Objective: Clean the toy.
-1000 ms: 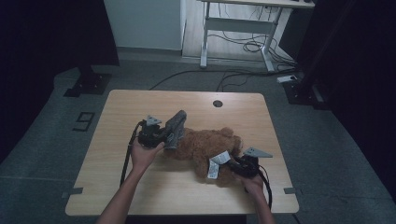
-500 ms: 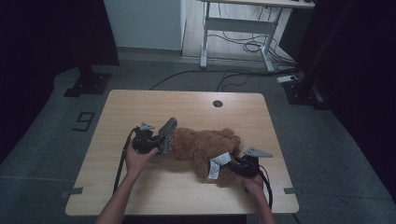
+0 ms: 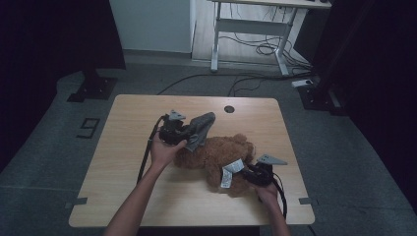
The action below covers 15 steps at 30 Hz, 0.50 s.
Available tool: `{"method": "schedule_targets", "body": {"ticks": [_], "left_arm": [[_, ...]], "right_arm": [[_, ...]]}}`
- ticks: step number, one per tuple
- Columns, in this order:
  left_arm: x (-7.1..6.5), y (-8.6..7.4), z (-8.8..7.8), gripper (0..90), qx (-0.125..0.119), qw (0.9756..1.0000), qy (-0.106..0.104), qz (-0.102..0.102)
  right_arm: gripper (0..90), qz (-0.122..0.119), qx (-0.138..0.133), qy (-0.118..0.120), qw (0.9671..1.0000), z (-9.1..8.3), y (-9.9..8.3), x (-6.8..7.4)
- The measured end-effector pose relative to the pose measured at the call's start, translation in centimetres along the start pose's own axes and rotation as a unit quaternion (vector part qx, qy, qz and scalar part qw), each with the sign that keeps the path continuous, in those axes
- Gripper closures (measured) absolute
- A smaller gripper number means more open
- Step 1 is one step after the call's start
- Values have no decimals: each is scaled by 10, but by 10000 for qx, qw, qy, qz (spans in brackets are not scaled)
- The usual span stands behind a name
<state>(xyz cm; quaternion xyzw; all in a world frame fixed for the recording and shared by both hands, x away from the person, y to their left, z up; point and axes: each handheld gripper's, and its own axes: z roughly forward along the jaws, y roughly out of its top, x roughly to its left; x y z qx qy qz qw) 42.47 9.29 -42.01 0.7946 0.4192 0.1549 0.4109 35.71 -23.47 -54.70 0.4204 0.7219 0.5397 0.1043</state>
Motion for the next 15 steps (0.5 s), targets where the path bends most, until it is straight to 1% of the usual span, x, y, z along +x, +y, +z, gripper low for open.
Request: {"method": "schedule_targets", "body": {"ticks": [1, 2, 3, 4, 5, 6, 8, 10, 11, 12, 14, 15], "left_arm": [[-1, -1, 6, 731, 103, 9999, -7, 2], [-1, -1, 6, 730, 103, 9999, -7, 2], [-2, -5, 13, 731, 199, 9998, -8, -27], [-2, -5, 13, 733, 199, 9998, -8, -27], [-2, -9, 13, 734, 196, 9998, 5, -14], [-3, -12, 12, 735, 198, 9998, 9, 13], [-5, -19, 10, 736, 182, 9998, 57, 90], [-7, -27, 7, 738, 129, 9997, 110, 160], [-7, -27, 7, 738, 129, 9997, 110, 160], [-10, -33, 3, 738, 65, 9996, 136, 230], [-11, -38, 0, 739, 11, 9996, 113, 246], [-12, -40, -2, 739, -12, 9996, 104, 252]], "right_arm": [[646, -14, 11, -6, 10000, 0, 0, -1], [646, -14, 11, -6, 10000, 0, 0, -1], [639, -16, 13, -31, 10000, -1, 1, -2], [631, -9, -7, -51, 10000, -1, 1, -2], [617, 8, -18, -72, 10000, -1, 1, -2], [594, 30, -19, -83, 10000, -1, 1, -2], [542, 117, 61, -27, 9999, -3, 1, -3], [485, 197, 131, -6, 9997, -7, 4, -4], [462, 231, 136, 6, 9996, -11, 5, -5], [442, 250, 117, 13, 9996, -14, 6, -7], [411, 313, 27, -18, 9995, -23, 9, -9], [397, 342, -59, -37, 9994, -29, 11, -11]]}}
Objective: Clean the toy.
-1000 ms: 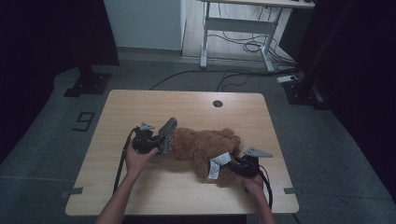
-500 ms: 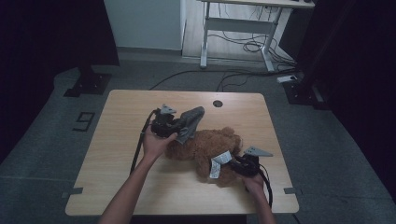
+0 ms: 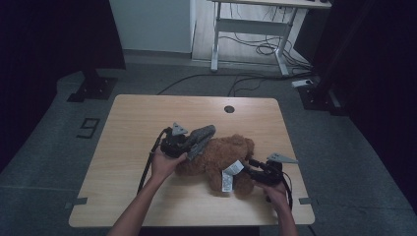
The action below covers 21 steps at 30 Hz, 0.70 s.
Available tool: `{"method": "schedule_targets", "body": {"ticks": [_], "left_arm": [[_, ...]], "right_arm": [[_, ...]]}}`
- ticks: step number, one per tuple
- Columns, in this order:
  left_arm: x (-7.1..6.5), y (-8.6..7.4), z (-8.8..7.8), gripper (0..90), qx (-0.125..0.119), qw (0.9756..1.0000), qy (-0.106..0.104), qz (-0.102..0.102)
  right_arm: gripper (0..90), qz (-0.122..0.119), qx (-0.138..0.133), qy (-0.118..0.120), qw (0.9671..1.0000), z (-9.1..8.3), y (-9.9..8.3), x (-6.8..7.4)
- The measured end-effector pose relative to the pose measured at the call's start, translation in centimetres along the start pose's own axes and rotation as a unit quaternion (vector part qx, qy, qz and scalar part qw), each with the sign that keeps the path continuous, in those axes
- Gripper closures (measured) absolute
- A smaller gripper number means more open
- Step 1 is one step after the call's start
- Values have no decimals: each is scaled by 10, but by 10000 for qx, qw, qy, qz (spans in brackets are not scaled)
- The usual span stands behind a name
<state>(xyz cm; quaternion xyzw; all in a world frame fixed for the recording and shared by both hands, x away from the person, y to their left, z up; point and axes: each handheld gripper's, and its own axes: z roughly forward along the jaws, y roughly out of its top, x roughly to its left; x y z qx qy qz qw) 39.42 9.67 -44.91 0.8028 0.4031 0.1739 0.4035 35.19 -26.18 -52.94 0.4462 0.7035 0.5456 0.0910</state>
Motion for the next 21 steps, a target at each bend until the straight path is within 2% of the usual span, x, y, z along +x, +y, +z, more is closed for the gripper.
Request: {"method": "schedule_targets", "body": {"ticks": [5, 8, 12, 15, 17, 18, 19, 21], "left_arm": [[-9, -9, -8, 739, -96, 9999, -98, 87], [-16, -17, -13, 739, -158, 9996, -177, 177], [-22, -27, -18, 739, -232, 9992, -272, 179], [-24, -33, -20, 740, -266, 9990, -305, 185], [-23, -36, -21, 739, -272, 9989, -348, 139], [-22, -38, -22, 739, -277, 9989, -371, 111], [-21, -39, -23, 739, -292, 9988, -392, 89], [-19, -42, -25, 738, -327, 9983, -480, 8]], "right_arm": [[312, 21, -270, 47, 9996, -14, 12, 2], [237, -82, -278, 127, 9995, -11, 19, 11], [167, -155, -226, 93, 9996, -2, 24, 20], [169, -130, -44, 154, 9998, 9, 23, 22], [188, -76, 359, 333, 9988, 22, 19, 23], [187, -36, 476, 374, 9982, 27, 17, 24], [208, -37, 542, 383, 9978, 31, 13, 25], [282, -22, 443, 432, 9981, 32, 11, 24]]}}
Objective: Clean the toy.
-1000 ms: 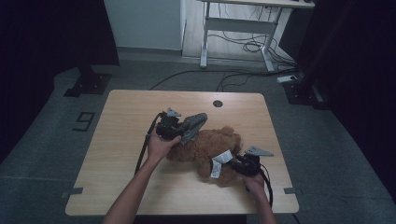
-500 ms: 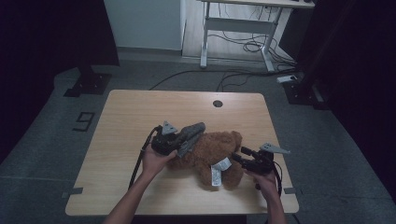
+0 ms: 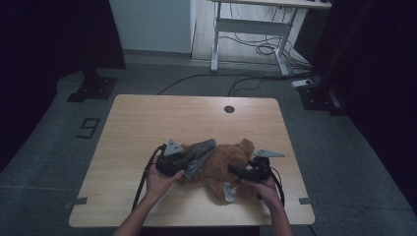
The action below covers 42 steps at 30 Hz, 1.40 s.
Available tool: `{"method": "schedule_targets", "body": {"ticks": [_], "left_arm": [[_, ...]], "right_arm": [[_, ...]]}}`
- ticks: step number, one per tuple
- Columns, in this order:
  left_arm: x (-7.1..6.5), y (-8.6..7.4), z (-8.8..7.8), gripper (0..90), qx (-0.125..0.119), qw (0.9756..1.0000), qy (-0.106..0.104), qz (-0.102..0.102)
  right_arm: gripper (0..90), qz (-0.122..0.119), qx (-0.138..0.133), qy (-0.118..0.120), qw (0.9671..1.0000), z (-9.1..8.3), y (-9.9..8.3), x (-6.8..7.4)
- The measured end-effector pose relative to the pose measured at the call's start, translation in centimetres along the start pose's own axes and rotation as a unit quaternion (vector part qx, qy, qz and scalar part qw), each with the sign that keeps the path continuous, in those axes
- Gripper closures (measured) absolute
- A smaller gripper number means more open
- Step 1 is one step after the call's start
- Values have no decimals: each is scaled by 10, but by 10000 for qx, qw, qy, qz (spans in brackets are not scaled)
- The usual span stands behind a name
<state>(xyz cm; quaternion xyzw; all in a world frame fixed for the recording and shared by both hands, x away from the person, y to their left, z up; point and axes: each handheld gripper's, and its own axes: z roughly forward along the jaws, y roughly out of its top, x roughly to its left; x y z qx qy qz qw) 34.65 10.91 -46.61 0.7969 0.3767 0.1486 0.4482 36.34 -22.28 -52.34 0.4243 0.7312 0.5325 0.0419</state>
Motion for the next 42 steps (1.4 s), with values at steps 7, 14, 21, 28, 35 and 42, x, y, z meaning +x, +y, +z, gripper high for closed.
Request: {"method": "schedule_targets", "body": {"ticks": [7, 14, 21, 28, 35, 42], "left_arm": [[-1, -4, -5, 735, -126, 9999, -11, -68], [13, 20, 0, 733, -209, 9991, -106, -351], [-15, 62, 17, 732, -325, 9991, -238, -92], [-58, 79, 78, 725, 153, 9984, -520, -131], [-49, 70, 75, 734, 226, 9995, -237, -19], [-5, 54, 40, 734, 195, 9993, 148, -286]], "right_arm": [[487, -316, -132, -11, 9994, 1, -4, 3], [534, -445, -409, -382, 9974, 5, -1, 3], [539, -421, -618, -701, 9947, 9, 0, -1], [536, -742, -638, -561, 9936, 6, -3, 3], [536, -878, -600, -485, 9931, 5, -8, 1], [534, -884, -598, -310, 9938, 1, -10, -1]]}}
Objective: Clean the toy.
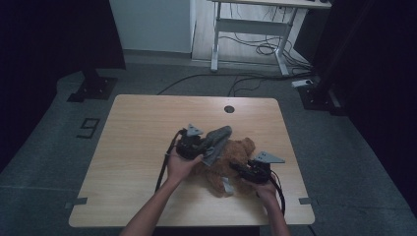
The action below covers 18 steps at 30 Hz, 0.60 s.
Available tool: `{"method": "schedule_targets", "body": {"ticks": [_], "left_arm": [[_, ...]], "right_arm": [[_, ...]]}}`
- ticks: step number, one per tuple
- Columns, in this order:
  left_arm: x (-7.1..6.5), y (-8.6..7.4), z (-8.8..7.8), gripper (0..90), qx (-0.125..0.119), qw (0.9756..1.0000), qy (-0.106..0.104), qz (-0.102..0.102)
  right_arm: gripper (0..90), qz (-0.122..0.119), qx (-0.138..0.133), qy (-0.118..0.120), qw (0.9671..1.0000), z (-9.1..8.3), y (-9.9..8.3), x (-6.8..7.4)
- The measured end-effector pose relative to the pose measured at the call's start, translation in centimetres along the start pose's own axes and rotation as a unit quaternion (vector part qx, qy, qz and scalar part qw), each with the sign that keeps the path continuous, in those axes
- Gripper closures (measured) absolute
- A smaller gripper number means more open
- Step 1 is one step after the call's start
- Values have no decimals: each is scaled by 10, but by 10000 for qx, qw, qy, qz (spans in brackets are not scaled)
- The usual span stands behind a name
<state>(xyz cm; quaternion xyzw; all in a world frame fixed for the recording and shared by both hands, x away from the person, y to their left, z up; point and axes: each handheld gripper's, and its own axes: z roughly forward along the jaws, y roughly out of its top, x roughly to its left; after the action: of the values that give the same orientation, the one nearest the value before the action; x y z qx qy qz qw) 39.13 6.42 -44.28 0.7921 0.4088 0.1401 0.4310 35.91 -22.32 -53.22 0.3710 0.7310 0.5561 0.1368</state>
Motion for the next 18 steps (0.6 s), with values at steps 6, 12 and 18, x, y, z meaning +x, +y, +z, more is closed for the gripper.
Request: {"method": "schedule_targets", "body": {"ticks": [6, 12, 18], "left_arm": [[37, -15, -31, 734, -48, 9990, 396, -205], [64, -44, -35, 734, 87, 9968, 524, -599], [80, -72, -24, 737, 349, 9937, 512, -938]], "right_arm": [[526, 149, -22, 8, 9999, -1, -2, -1], [525, 168, -37, 2, 9999, 0, -3, 0], [525, 187, -64, 1, 9998, 0, -4, 0]]}}
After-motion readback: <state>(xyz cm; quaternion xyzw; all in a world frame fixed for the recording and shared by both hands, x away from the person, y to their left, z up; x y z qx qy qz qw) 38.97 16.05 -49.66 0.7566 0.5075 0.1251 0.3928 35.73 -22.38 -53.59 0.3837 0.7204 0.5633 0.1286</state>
